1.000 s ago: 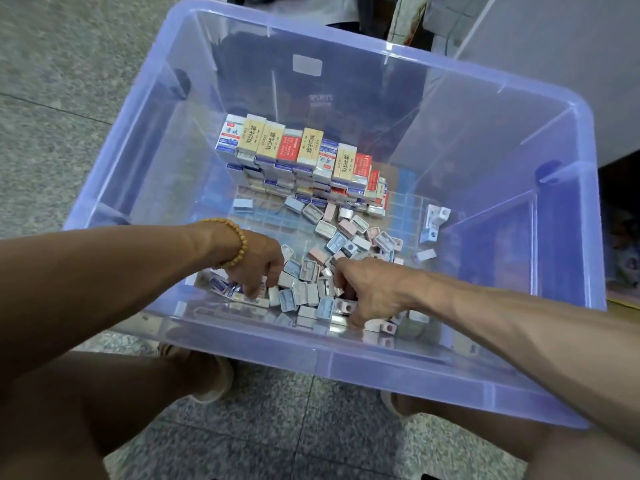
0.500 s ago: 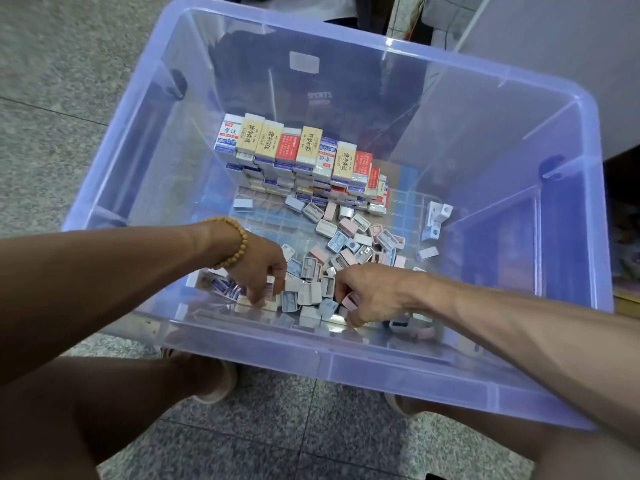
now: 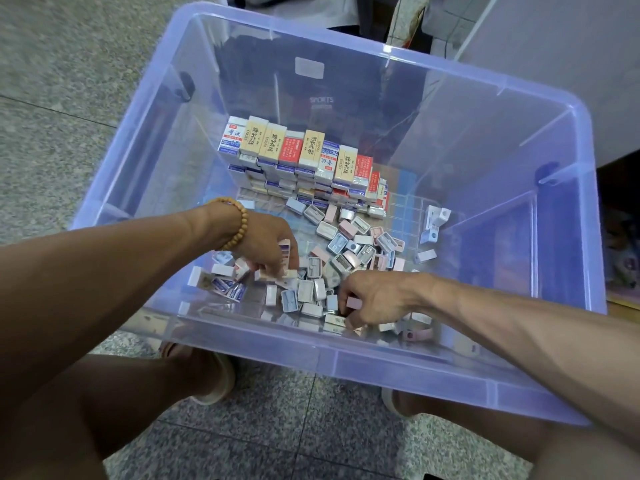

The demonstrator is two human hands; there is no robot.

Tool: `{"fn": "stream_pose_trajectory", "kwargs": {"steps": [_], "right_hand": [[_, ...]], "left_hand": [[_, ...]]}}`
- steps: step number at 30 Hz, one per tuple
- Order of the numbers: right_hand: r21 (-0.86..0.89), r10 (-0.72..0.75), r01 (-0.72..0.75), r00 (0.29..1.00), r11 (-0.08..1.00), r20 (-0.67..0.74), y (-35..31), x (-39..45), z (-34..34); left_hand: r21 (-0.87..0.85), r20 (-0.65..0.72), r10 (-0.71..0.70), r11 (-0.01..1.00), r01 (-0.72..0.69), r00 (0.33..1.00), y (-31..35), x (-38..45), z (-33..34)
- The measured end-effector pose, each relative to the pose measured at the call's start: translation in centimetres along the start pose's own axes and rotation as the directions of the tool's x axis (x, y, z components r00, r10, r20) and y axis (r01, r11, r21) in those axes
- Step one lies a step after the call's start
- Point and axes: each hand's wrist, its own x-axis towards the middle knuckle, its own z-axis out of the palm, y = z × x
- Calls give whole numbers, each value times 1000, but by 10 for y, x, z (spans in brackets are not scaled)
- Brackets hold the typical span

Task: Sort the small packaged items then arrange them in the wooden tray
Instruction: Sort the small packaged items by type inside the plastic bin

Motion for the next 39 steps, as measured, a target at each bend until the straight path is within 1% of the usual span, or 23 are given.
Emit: {"fn": "stream_pose_trajectory", "kwargs": {"steps": [3, 6, 8, 11, 15, 17, 20, 23, 27, 29, 32, 34, 36, 39], "right_hand": [[5, 27, -27, 999, 1000, 41, 0, -1, -4], [39, 68, -72, 993, 997, 97, 2, -2, -7], [60, 92, -98, 991, 993, 98, 3, -3, -12], [136, 106, -110, 994, 985, 32, 7, -9, -25], [174, 147, -119, 976, 978, -160, 19, -15, -46], [240, 162, -105, 959, 965, -231, 24, -18, -52], [392, 141, -33, 958, 919, -249, 25, -23, -55], [487, 134, 10, 956, 873, -260, 24, -28, -54], [535, 151, 52, 932, 844, -329, 22, -33, -56], [578, 152, 92, 921, 811, -360, 21, -36, -59], [607, 143, 103, 928, 788, -344, 22, -38, -63], [643, 150, 127, 921, 755, -359, 21, -40, -64], [700, 182, 197, 886, 686, -427, 19, -41, -65], [767, 296, 319, 787, 556, -541, 18, -32, -73]], "left_hand": [[-19, -38, -2, 1000, 1, 999, 1, -1, -2], [-23, -42, -6, 1000, 5, 999, 3, -3, -2], [-23, -45, 3, 1000, -4, 999, 4, -6, -3], [-56, -74, 16, 998, -20, 997, 8, -12, -6], [-121, -130, 14, 992, -30, 991, 13, -17, -8], [-172, -170, 17, 984, -47, 985, 15, -19, -10], [-261, -224, 6, 963, -66, 975, 17, -26, -14], [-334, -282, -3, 938, -95, 959, 18, -34, -17], [-434, -328, -12, 890, -139, 945, 21, -46, -16], [-482, -351, -20, 861, -162, 936, 24, -54, -15], [-548, -367, -30, 814, -190, 930, 29, -64, -12], [-610, -380, -45, 763, -213, 924, 32, -70, -10], [-678, -393, -68, 695, -240, 917, 34, -75, -8], [-766, -385, -112, 593, -249, 916, 37, -78, -8]]}}
